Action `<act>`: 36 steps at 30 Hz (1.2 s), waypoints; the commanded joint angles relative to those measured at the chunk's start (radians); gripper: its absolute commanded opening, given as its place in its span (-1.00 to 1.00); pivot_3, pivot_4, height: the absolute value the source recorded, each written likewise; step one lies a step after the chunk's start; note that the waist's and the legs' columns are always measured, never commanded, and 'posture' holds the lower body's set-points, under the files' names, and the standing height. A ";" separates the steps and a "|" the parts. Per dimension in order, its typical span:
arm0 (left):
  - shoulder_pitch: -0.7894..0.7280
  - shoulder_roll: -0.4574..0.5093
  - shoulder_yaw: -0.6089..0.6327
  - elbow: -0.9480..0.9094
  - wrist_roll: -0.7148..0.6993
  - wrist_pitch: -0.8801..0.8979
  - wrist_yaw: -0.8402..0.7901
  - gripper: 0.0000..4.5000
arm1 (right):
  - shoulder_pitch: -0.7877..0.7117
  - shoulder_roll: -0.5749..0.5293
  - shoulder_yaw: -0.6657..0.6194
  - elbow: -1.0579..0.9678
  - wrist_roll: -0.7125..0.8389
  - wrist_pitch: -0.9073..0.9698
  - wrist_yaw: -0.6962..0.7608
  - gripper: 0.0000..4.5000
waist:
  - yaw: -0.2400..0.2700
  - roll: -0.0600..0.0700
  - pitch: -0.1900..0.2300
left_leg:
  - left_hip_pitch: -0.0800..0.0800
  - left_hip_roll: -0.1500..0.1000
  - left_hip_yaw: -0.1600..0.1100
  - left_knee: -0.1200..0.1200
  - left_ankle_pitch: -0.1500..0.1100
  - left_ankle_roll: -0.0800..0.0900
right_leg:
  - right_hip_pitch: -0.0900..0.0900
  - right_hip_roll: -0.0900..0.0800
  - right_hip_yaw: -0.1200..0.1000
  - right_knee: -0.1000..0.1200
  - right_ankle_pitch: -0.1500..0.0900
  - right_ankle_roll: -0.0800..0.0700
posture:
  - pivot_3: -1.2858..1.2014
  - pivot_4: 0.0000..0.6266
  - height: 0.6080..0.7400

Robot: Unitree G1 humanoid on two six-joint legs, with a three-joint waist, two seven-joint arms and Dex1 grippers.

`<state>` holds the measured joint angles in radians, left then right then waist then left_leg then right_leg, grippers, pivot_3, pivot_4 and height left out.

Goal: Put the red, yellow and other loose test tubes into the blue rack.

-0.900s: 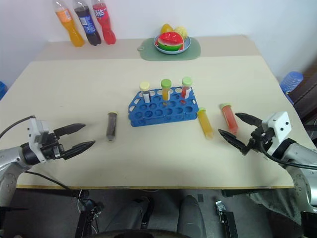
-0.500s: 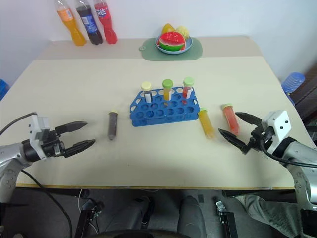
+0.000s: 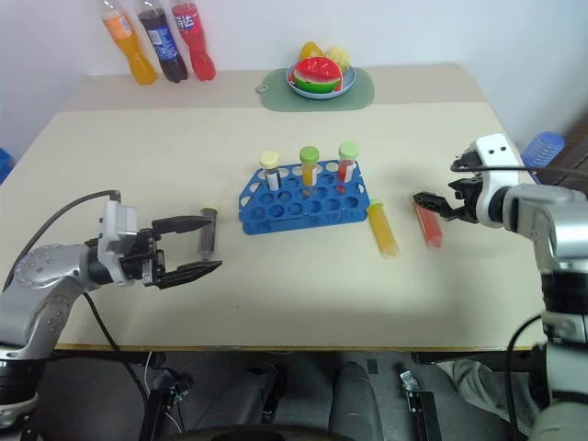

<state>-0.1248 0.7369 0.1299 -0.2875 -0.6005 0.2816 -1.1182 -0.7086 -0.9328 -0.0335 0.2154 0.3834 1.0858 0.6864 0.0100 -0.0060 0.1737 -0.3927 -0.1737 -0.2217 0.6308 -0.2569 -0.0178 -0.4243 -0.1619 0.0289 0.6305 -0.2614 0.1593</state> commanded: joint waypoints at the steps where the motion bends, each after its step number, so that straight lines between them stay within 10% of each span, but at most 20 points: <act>1: -0.004 -0.001 -0.002 -0.039 -0.010 0.009 0.004 0.85 | -0.163 -0.022 0.108 0.168 -0.063 0.065 0.067 1.00 | -0.001 0.000 0.000 | 0.000 0.000 0.000 0.000 0.000 0.000 | 0.000 0.000 0.000 0.000 0.000 0.000 | 0.03 -0.52 1.00; 12: 0.147 -0.025 0.034 -0.191 -0.042 0.064 0.089 0.85 | -0.457 0.082 0.409 0.649 -0.294 -0.057 0.318 1.00 | -0.009 -0.001 0.001 | -0.001 0.000 0.002 0.000 0.003 -0.005 | -0.001 0.000 0.000 0.000 0.001 0.002 | 0.03 -0.52 1.00; 22: 0.207 -0.025 0.066 -0.247 -0.065 0.078 0.145 0.86 | -0.489 0.129 0.409 0.804 -0.418 -0.243 0.384 -0.66 | -0.023 0.000 0.000 | -0.001 0.001 0.000 0.000 0.003 -0.006 | -0.001 0.001 0.000 0.000 0.001 0.001 | 0.03 -0.52 1.00; 30: 0.152 -0.038 0.057 -0.195 -0.049 0.060 0.143 0.86 | -0.165 0.051 0.007 0.297 -0.126 -0.441 0.456 -0.66 | -0.017 0.000 0.001 | -0.001 0.001 0.000 -0.001 0.003 -0.006 | -0.001 0.002 0.000 0.000 0.001 0.001 | 0.03 -0.52 1.00; 36: 0.077 -0.053 0.035 -0.126 -0.035 0.044 0.124 0.86 | 0.195 0.257 -0.202 -0.242 0.074 -0.620 0.367 -0.66 | -0.027 0.001 0.001 | 0.000 0.010 0.001 0.000 0.002 -0.008 | -0.002 0.008 0.001 0.000 0.004 -0.002 | 0.03 -0.52 1.00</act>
<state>-0.0374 0.6846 0.1650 -0.4165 -0.6386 0.3462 -0.9839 -0.5111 -0.7041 -0.1989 0.0771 0.4128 0.5258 1.0953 -0.0174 -0.0049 0.1742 -0.3917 -0.1624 -0.2194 0.6315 -0.2550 -0.0264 -0.4259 -0.1522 0.0307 0.6308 -0.2563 0.1563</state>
